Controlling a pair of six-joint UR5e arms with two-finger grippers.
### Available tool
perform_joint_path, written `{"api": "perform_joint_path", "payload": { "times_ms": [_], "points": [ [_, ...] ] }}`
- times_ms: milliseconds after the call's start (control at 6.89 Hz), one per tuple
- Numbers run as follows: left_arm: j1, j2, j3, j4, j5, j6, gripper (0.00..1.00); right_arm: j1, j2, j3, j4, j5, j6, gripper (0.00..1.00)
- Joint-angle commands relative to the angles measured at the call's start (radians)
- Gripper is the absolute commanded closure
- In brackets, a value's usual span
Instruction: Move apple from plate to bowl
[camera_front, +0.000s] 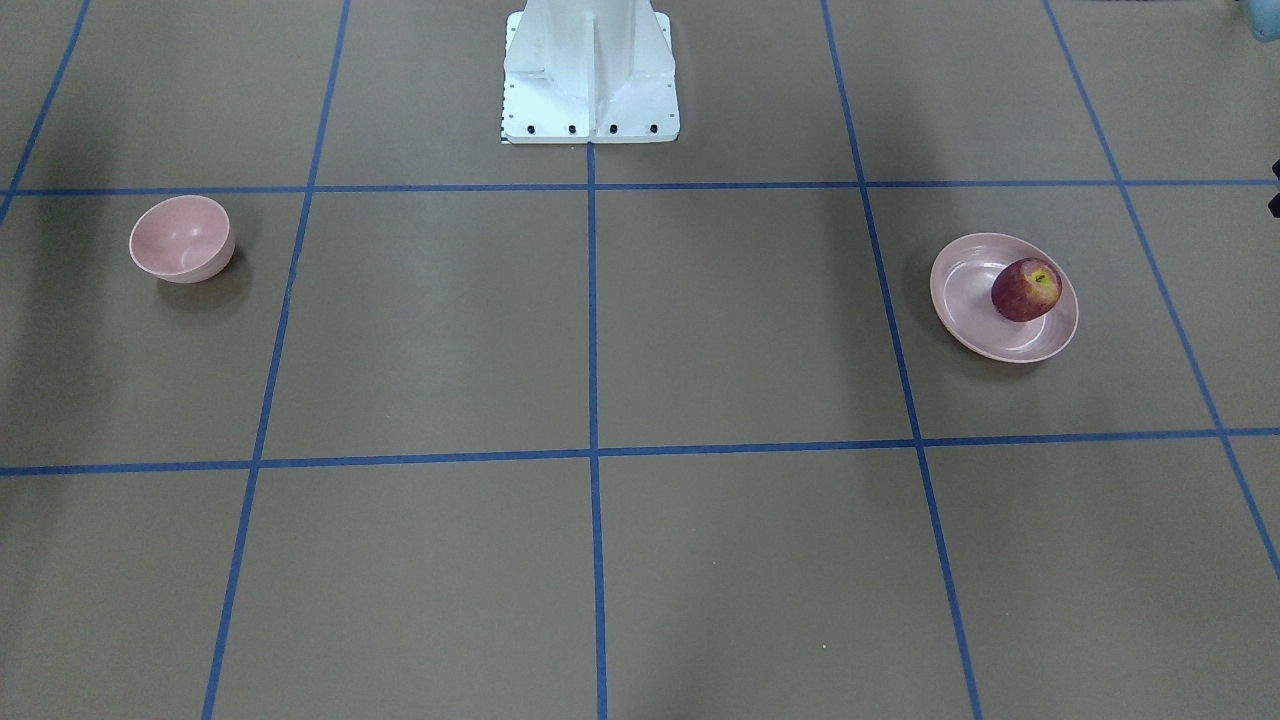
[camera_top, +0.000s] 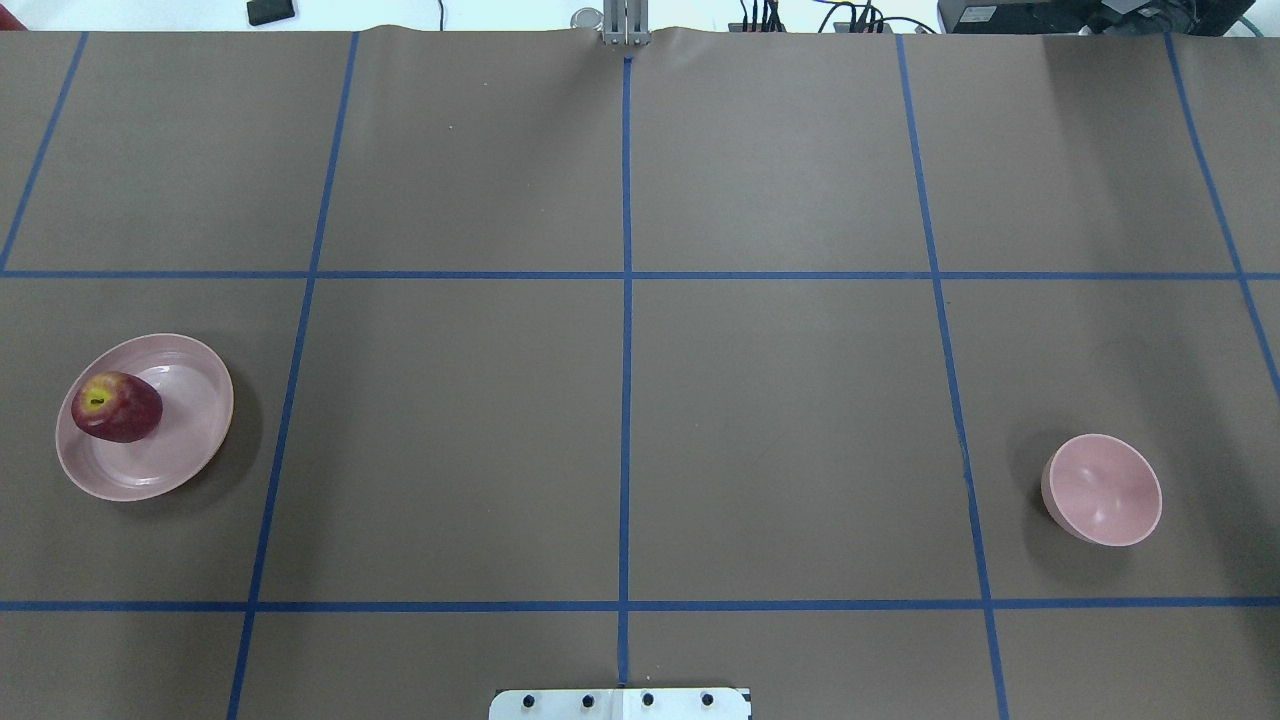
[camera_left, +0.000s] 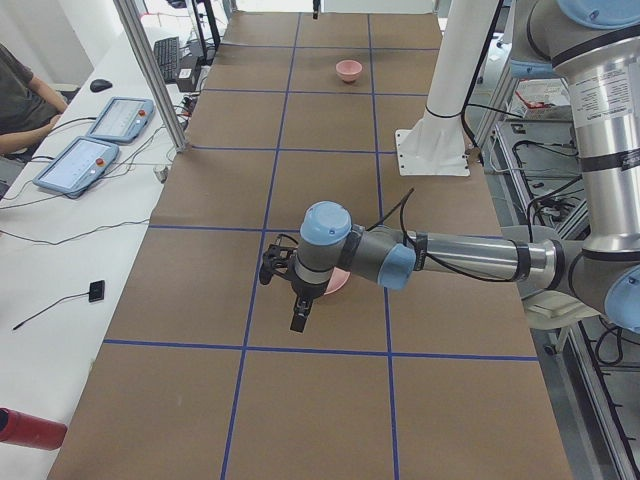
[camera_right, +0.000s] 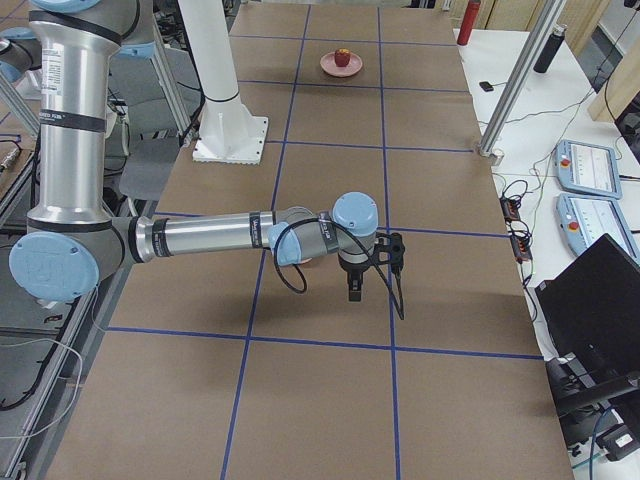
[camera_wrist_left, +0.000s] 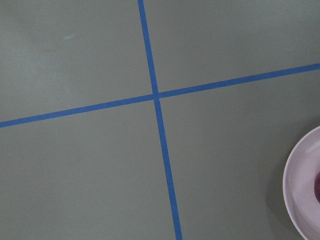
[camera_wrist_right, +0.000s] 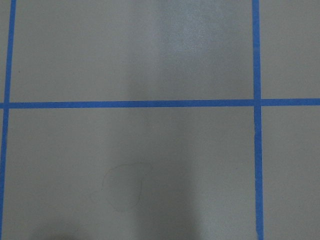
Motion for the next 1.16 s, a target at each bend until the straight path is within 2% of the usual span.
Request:
{"api": "perform_joint_path", "payload": {
  "times_ms": [0,725,1015],
  "points": [
    [0.0,0.001,0.002,-0.004,0.0,0.001,0.02,-0.001,0.002,-0.004,0.0,0.007,0.0,0.0],
    [0.0,0.0,-0.015,-0.012,0.0,-0.001,0.02,-0.025,-0.001,-0.002,0.003,0.007,-0.003,0.0],
    [0.0,0.0,-0.014,-0.012,0.0,-0.001,0.02,-0.033,-0.007,-0.007,0.057,0.007,0.008,0.0]
  ]
}}
